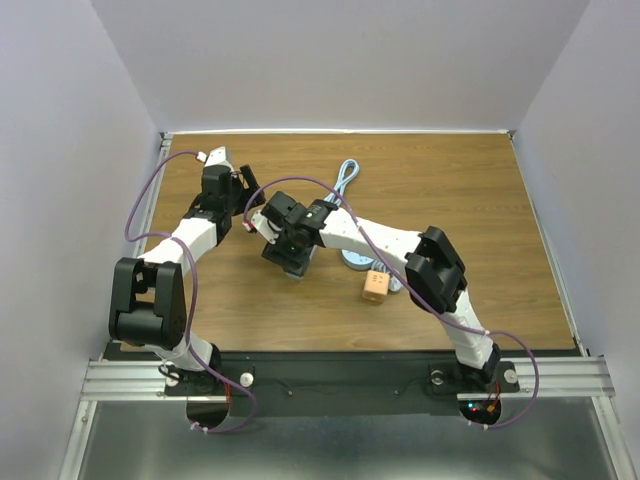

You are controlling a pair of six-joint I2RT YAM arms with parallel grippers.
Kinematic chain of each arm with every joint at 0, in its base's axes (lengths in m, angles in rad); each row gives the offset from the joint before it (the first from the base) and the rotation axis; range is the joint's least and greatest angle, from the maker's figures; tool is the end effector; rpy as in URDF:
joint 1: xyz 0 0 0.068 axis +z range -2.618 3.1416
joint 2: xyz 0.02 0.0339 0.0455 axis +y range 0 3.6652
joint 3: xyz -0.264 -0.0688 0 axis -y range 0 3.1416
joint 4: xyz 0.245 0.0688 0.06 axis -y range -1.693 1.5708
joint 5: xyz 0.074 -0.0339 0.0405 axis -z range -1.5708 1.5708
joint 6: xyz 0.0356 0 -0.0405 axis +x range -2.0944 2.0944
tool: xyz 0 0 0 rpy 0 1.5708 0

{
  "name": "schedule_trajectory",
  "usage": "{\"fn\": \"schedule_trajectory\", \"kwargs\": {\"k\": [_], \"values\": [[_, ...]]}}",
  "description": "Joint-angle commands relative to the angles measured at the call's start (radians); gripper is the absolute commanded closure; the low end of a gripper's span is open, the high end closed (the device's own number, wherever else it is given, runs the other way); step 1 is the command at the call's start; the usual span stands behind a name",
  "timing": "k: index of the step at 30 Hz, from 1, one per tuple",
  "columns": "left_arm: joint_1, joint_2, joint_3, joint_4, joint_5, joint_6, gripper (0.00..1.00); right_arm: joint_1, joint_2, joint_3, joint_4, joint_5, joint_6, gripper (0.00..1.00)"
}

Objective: Insert the plug

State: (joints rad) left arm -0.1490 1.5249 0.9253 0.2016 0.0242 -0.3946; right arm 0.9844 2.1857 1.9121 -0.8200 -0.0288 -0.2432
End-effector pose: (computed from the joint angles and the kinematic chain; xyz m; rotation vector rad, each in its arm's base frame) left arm 0.3411 -0.0521 0.2460 -0.2277 1.9750 -0.3778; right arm 0.2618 0.3960 0.2234 -1.5594 2.1968 0.2735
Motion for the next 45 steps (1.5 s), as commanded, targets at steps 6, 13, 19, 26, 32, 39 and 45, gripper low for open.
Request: {"fn": "schedule_trajectory", "kwargs": {"k": [6,13,19,26,32,39,45], "values": [[0.003,-0.046,0.009,0.012,-0.003,-0.007,0.14,0.037,-0.001,0.013,0.128,0.001,0.015,0.47],[0.002,-0.052,0.018,0.009,0.0,-0.003,0.14,0.037,-0.124,-0.097,0.222,-0.019,0.008,0.15],[-0.001,-0.057,0.026,0.007,-0.006,0.002,0.14,0.022,-0.214,-0.168,0.343,-0.043,0.03,0.09],[-0.029,-0.088,0.043,0.005,-0.055,0.007,0.15,-0.009,-0.357,-0.241,0.4,0.059,0.025,0.04],[-0.121,-0.074,0.082,-0.01,-0.134,0.042,0.16,-0.095,-0.516,-0.435,0.473,0.125,0.084,0.04],[-0.296,0.044,0.246,-0.024,-0.127,0.131,0.17,-0.363,-0.717,-0.728,0.614,0.161,0.241,0.04],[-0.399,0.237,0.455,-0.113,-0.089,0.161,0.18,-0.512,-0.813,-0.867,0.7,0.181,0.373,0.01]]}}
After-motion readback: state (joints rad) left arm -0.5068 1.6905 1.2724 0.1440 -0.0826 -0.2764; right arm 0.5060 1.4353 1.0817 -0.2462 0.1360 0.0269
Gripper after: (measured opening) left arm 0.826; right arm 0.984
